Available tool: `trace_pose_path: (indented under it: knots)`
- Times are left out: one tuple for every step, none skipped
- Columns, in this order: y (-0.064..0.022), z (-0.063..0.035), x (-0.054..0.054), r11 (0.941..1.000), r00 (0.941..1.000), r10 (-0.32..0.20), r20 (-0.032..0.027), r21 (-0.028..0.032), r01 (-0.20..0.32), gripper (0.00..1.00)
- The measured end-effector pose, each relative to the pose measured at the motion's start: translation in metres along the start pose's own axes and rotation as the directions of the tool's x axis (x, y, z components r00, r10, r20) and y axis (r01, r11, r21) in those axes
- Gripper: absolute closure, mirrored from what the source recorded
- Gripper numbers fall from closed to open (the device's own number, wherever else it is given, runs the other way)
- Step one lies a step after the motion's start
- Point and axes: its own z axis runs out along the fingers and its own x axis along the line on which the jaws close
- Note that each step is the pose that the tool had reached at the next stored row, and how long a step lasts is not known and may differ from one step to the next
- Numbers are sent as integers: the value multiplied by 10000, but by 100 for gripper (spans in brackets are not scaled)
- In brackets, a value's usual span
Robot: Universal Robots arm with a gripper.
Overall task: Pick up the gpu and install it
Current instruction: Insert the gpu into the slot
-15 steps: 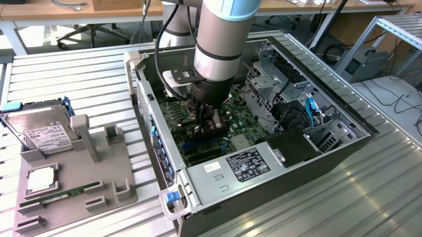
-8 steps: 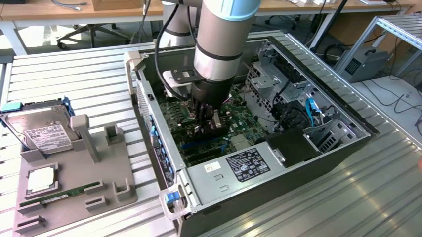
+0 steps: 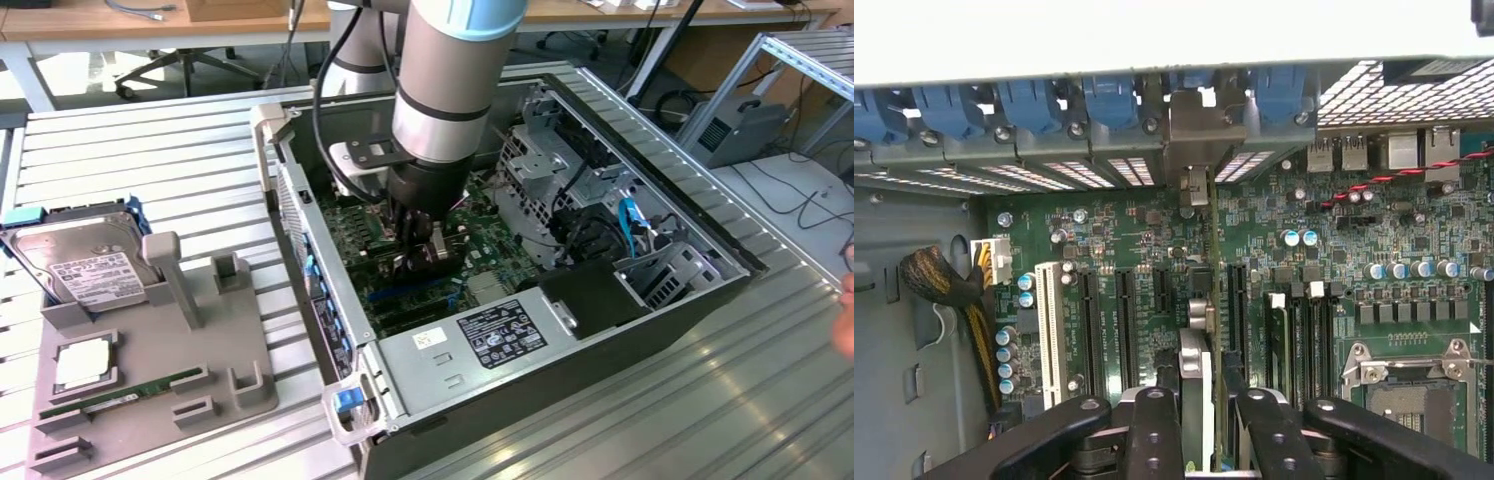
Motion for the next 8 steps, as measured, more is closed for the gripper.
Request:
trace_pose_path:
  knots:
    - [2, 0, 0, 10000, 10000, -1, -4, 1, 1, 73]
    - [6, -3, 1, 10000, 10000, 0, -6, 1, 0, 73]
    - [6, -8, 1, 10000, 10000, -1, -7, 0, 1, 73]
    - [6, -9, 1, 10000, 10000, 0, -6, 1, 0, 73]
    - [7, -9, 1, 10000, 10000, 0, -6, 1, 0, 73]
    - [7, -9, 1, 10000, 10000, 1, -6, 1, -1, 73]
    - [7, -9, 1, 10000, 10000, 1, -6, 1, -1, 73]
    - [7, -9, 1, 10000, 10000, 0, -6, 1, 0, 73]
